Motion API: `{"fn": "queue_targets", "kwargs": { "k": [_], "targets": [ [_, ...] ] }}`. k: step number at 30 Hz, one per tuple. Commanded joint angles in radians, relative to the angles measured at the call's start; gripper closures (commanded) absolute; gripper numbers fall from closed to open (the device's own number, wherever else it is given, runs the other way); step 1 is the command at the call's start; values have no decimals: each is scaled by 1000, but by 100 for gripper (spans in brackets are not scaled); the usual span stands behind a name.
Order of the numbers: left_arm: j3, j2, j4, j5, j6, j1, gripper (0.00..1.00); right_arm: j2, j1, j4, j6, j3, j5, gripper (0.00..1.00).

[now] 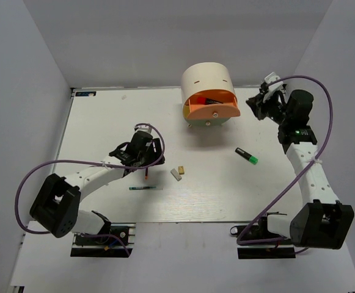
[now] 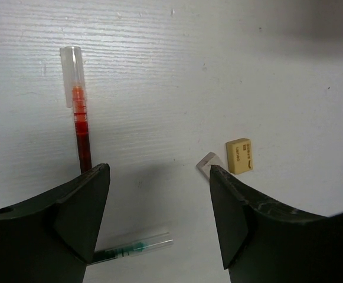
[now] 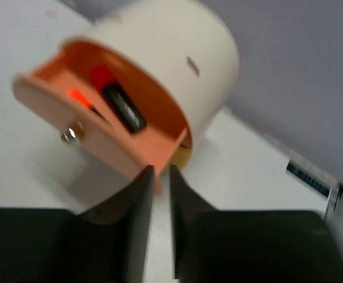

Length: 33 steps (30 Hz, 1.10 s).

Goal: Sort the stationery into containers
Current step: Grab a piece of stationery with the right arm

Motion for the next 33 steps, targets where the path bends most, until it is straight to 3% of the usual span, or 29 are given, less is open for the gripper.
{"fn": "queue_targets", "kwargs": {
  "k": [1, 2, 5, 6, 14, 29, 33],
  "targets": [
    [12, 20, 16, 28, 20, 2, 21, 38, -51, -292, -199, -32, -36, 71],
    [24, 31, 16, 28, 20, 2, 21, 68, -57, -379, -241, -21, -52, 53],
    [33, 40, 16, 37, 29, 2, 21, 136, -69, -501, -423, -27, -44, 24],
    [33, 40, 16, 37, 29, 2, 21, 148, -69, -509, -469, -35, -38, 22],
    [13, 17, 16, 28, 29, 2, 21, 294, -72, -528, -695, -103, 20, 23],
    [13, 8, -2, 19, 20, 2, 21, 469, -45, -385, -618, -141, 212, 32],
    [13, 17, -2, 19, 20, 2, 21, 481, -45, -409, -631, -146, 206, 41]
  ]
}}
